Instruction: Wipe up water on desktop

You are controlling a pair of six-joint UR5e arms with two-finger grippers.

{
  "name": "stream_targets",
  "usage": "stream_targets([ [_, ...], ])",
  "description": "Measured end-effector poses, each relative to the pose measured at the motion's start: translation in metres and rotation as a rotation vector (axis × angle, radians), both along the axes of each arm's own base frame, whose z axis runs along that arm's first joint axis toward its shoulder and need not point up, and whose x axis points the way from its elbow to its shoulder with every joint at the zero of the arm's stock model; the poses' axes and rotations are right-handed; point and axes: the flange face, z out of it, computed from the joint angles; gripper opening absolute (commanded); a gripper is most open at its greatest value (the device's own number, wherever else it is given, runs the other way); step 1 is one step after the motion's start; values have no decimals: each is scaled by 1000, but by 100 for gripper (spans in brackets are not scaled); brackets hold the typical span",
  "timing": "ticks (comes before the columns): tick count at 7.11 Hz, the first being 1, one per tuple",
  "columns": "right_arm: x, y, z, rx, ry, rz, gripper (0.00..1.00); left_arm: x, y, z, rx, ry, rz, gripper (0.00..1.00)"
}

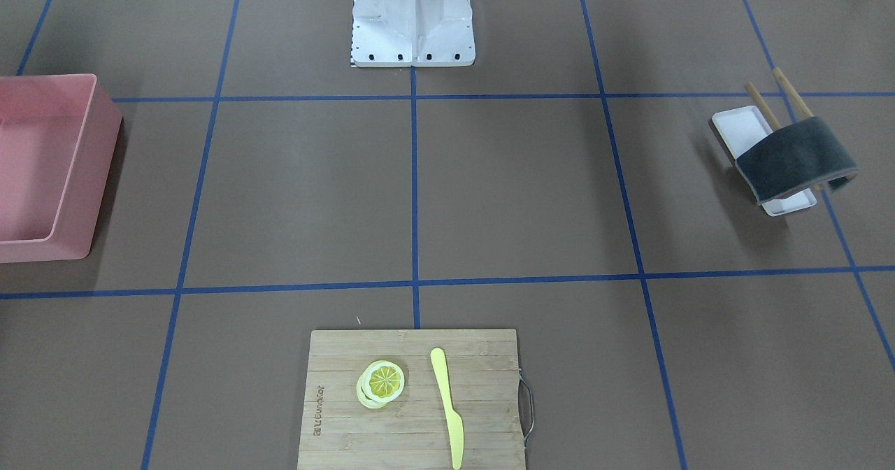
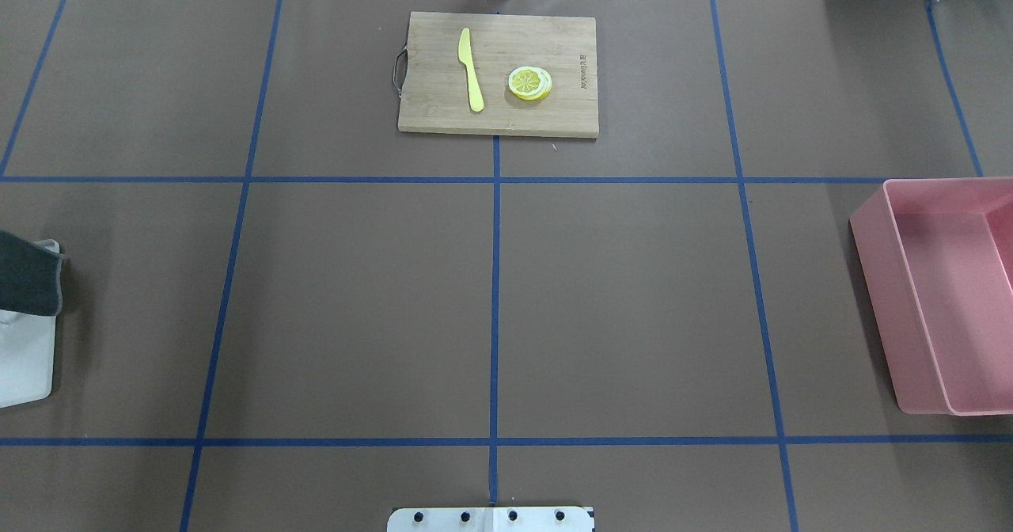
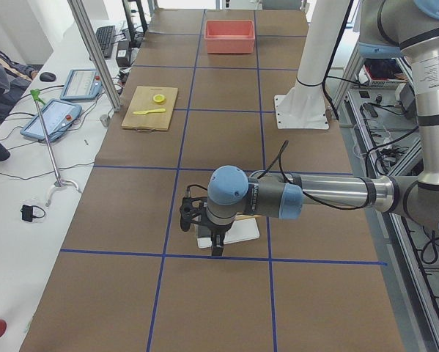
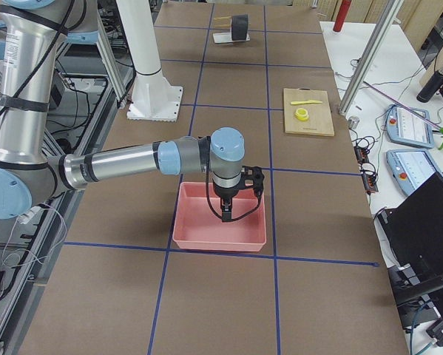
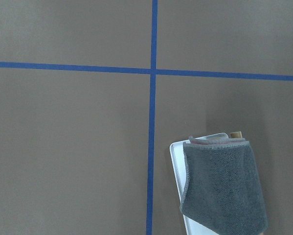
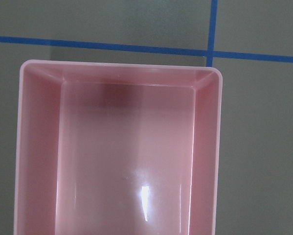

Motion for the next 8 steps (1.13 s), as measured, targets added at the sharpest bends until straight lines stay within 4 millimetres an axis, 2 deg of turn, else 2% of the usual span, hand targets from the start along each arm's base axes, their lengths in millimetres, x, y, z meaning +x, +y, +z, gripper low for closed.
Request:
stream_targets([
  [3, -1, -3, 9, -17, -8, -3, 100, 2, 0, -12, 19, 18, 1, 98],
  [8, -4, 0, -1, -9, -67, -10, 100, 4, 6, -13, 15, 25, 4, 98],
])
